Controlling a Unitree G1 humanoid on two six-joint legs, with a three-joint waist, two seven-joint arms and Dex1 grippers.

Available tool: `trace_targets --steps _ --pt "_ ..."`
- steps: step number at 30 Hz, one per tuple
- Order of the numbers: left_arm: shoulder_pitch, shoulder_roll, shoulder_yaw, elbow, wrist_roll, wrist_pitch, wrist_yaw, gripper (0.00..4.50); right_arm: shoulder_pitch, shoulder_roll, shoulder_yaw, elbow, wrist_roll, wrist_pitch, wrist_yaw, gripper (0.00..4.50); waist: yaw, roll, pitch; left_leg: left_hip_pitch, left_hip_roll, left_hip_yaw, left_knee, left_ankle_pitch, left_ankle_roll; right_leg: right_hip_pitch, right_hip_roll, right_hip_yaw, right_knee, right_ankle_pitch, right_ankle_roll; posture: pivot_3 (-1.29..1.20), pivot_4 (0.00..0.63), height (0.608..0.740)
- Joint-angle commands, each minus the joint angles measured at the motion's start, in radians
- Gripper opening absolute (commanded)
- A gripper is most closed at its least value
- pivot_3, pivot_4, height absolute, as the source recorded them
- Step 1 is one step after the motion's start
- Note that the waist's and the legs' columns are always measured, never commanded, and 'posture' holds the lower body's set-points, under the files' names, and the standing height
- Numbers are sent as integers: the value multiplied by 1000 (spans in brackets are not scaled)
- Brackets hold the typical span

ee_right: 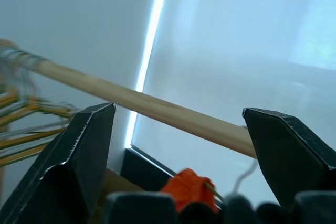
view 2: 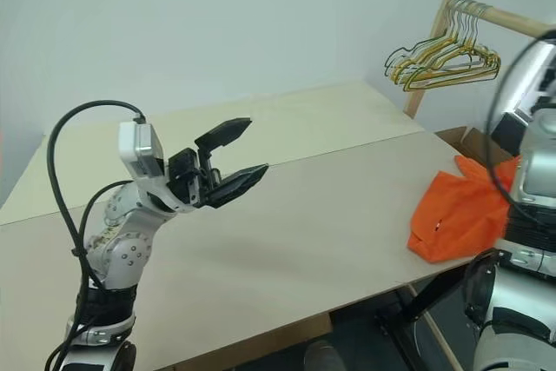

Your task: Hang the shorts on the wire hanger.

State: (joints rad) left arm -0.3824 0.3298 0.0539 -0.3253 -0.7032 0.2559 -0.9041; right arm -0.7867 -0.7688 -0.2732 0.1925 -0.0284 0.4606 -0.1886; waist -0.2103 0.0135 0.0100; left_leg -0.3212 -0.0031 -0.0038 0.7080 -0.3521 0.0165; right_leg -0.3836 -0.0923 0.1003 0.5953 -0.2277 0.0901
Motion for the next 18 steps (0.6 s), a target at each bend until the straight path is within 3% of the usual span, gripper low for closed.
trace_targets --steps 1,9,14,18 --pt "1 26 46 -4 12 -32 15 4500 6 14 75 -75 -2 -75 126 4448 2 0 0 0 0 0 0 0 0 0 0 0 0 0 0 -119 0 740" --pt "91 123 92 -60 61 12 95 4500 92 33 289 -196 3 -88 475 4448 30 -3 2 0 1 -2 -1 -1 1 -2 0 -1 0 1 0 -23 0 740" --pt "190 169 113 -141 109 36 178 4500 115 38 300 -205 45 -75 612 4448 97 -6 3 -1 0 -3 -1 0 1 -4 0 -2 1 1 -1 87 0 740" --pt "289 193 137 -184 138 50 219 4500 135 -12 333 -205 87 -83 808 4448 159 -8 5 -1 0 -4 -2 0 0 -5 0 -4 0 1 -2 119 0 740"
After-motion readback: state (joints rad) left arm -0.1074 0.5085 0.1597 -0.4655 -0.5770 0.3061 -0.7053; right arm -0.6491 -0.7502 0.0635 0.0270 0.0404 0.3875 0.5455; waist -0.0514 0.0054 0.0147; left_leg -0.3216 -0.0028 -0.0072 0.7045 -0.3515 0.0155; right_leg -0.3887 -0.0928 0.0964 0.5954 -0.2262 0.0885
